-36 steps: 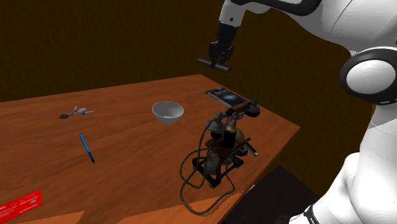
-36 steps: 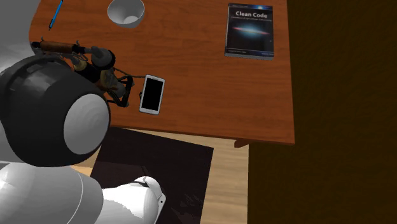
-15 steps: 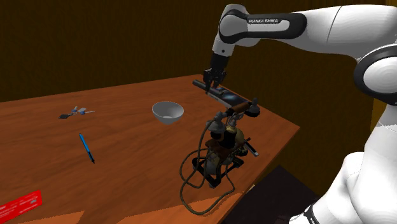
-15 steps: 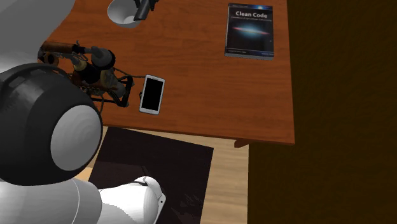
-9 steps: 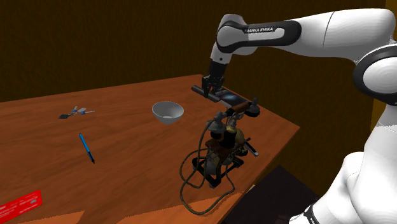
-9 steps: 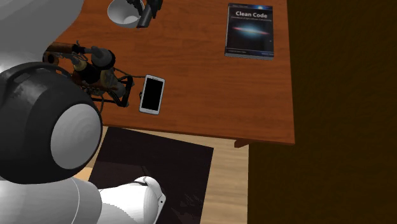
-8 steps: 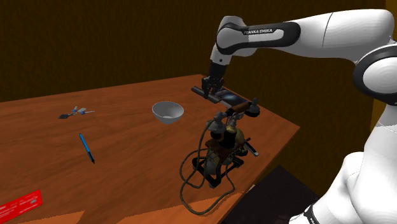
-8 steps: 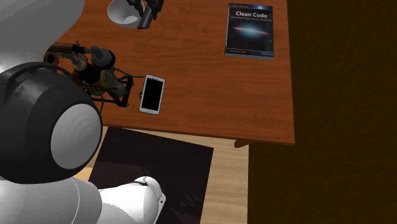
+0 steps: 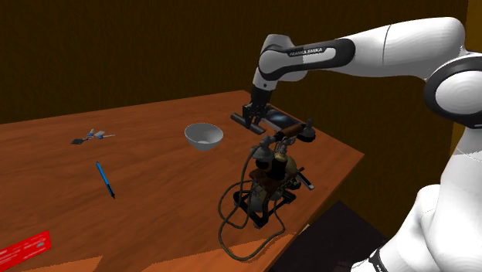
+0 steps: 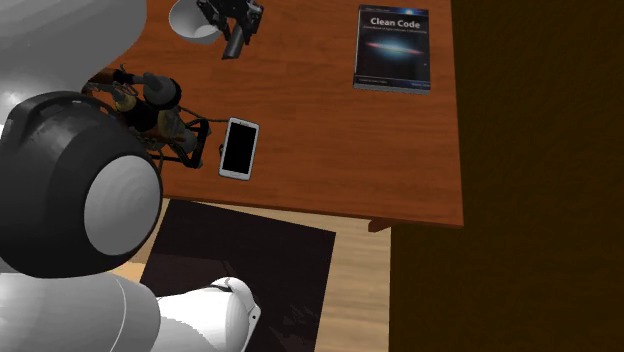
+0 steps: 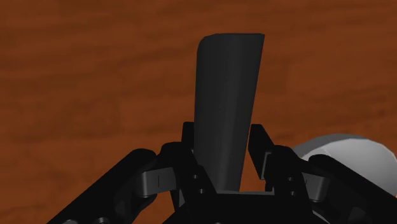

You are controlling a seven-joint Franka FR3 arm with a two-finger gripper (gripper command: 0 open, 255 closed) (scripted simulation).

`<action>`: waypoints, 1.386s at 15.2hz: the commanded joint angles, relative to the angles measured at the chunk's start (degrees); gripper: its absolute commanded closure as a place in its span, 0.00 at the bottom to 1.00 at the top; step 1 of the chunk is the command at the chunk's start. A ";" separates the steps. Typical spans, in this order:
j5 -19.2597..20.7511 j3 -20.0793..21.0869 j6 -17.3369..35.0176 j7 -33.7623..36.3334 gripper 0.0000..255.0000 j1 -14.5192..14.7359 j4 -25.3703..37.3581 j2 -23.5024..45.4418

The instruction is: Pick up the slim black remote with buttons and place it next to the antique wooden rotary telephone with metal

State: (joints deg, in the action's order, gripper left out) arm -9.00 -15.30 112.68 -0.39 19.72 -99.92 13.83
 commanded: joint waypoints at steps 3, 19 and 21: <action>-0.42 0.13 2.71 -0.41 1.00 -0.02 -1.80 0.92; -2.79 0.92 13.20 -2.57 1.00 -0.42 -7.46 6.06; -2.95 0.99 13.75 -2.71 1.00 -0.46 -7.68 6.41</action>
State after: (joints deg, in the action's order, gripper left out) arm -11.84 -14.36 126.13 -3.02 19.29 -107.59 19.98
